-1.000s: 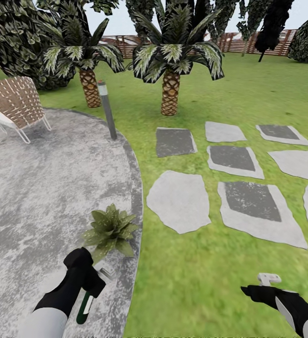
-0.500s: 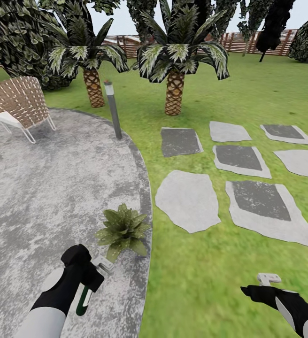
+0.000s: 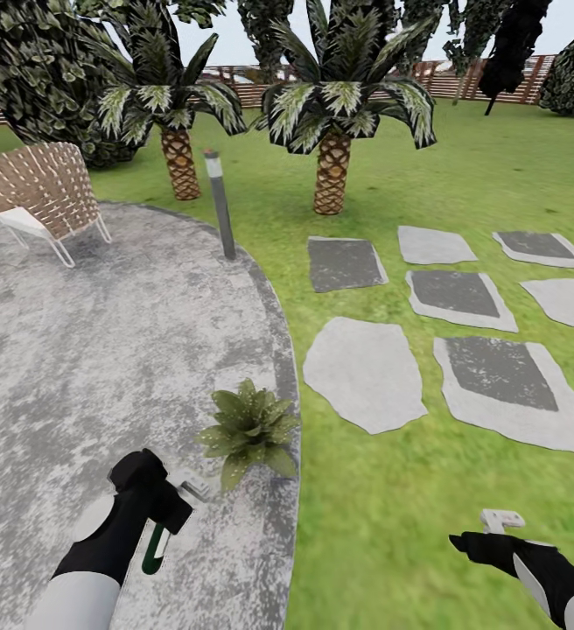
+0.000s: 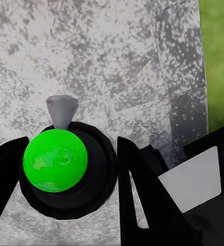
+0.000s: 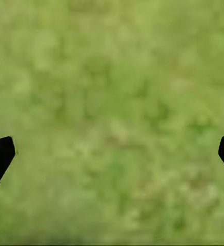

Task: Pick up the pesticide atomizer in the garden and spray insectifuge to fully cover both potted plants in the garden.

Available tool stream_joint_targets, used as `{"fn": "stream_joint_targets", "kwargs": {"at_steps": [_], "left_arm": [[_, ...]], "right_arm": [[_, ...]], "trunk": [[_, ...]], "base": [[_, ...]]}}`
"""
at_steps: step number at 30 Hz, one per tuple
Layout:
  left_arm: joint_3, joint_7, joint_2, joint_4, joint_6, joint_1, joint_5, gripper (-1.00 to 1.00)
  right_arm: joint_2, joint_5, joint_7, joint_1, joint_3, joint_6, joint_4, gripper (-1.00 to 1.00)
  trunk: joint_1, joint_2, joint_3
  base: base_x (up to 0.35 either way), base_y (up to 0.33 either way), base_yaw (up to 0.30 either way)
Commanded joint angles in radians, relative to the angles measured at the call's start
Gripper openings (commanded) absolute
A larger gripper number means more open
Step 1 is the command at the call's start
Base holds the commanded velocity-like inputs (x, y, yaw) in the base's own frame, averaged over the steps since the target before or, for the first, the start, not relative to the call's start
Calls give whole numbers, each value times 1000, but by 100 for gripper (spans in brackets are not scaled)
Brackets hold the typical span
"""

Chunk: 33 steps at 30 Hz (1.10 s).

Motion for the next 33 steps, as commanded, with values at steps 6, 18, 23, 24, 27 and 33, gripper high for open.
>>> {"fn": "stream_joint_targets", "kwargs": {"at_steps": [6,18,23,24,27,33], "left_arm": [[3,-10,-1,-1,5,-1,-9,-100],[33,-8,62,-1,-12,-1,19,-100],[90,-8,67,-47,-33,-1,83,-100],[92,-8,67,-54,-35,-1,102,-100],[96,-2,66,-63,-60,-1,197,-100],[203,12,67,-64,-221,-1,353,-100]], "right_arm": [[0,3,6,0,-8,5,0,100],[1,2,10,0,-8,4,-1,100],[1,2,8,0,-8,4,0,100],[1,2,8,0,-8,4,0,100],[1,1,6,0,-8,3,1,100],[1,0,6,0,-8,3,2,100]], "trunk": [[0,0,-1],[0,0,-1],[0,0,-1],[0,0,-1],[0,0,-1],[0,0,-1]], "base": [[0,312,0],[0,312,0],[0,312,0],[0,313,0],[0,313,0],[0,313,0]]}}
